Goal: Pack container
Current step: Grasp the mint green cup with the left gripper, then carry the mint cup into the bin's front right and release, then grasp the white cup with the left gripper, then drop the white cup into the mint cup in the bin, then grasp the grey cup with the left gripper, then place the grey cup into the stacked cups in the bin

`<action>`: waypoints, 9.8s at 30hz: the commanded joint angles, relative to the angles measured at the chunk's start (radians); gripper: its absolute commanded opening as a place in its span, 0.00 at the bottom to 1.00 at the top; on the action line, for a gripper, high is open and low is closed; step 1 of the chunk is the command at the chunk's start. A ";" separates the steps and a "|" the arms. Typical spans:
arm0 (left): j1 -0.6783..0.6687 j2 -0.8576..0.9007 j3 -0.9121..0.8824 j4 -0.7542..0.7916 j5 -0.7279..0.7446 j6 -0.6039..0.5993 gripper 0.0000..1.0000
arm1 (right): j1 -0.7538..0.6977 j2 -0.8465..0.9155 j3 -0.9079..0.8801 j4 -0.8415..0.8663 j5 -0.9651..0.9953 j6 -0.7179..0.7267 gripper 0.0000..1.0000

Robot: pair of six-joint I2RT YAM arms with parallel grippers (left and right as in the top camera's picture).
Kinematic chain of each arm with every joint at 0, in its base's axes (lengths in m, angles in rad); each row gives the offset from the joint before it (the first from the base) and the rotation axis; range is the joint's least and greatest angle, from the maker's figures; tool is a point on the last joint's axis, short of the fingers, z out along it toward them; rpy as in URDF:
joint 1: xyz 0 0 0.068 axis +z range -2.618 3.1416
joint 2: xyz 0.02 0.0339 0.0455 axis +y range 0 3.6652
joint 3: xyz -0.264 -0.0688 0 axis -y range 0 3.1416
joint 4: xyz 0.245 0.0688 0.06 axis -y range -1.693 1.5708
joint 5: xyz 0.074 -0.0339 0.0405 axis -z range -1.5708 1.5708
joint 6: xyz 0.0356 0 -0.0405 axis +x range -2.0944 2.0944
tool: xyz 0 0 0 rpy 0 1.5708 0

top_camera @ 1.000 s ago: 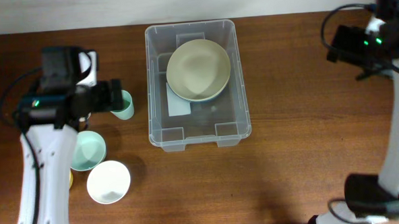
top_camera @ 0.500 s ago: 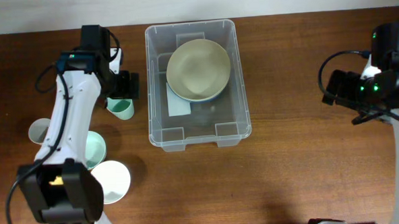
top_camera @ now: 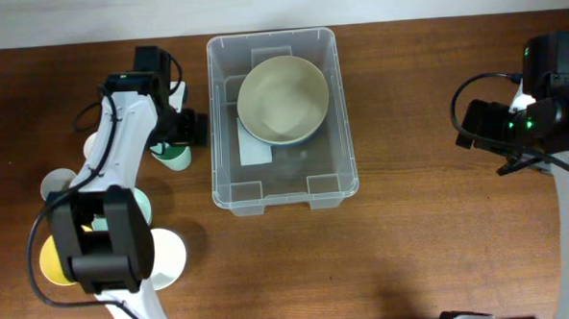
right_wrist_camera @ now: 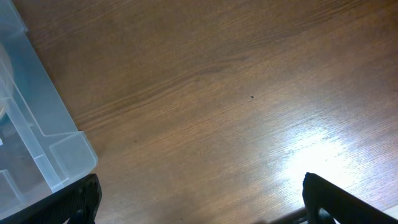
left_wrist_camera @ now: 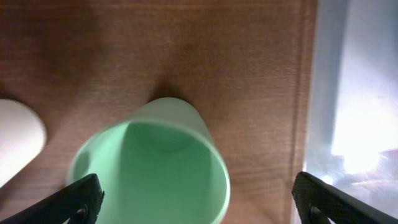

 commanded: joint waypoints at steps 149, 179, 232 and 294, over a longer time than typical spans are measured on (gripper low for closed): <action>-0.113 -0.254 0.310 -0.109 -0.041 -0.229 0.01 | -0.004 0.002 -0.005 0.006 0.005 -0.012 0.99; -0.501 -0.002 0.504 -0.386 -0.167 -0.288 0.68 | -0.004 0.002 -0.005 0.006 0.005 -0.017 0.99; -0.244 -0.235 0.384 -0.177 -0.029 -0.283 0.00 | -0.004 0.002 -0.005 0.003 0.005 -0.016 0.99; 0.275 -0.222 -0.579 0.296 -0.023 -0.450 0.43 | -0.004 0.002 -0.005 -0.001 0.005 -0.019 0.99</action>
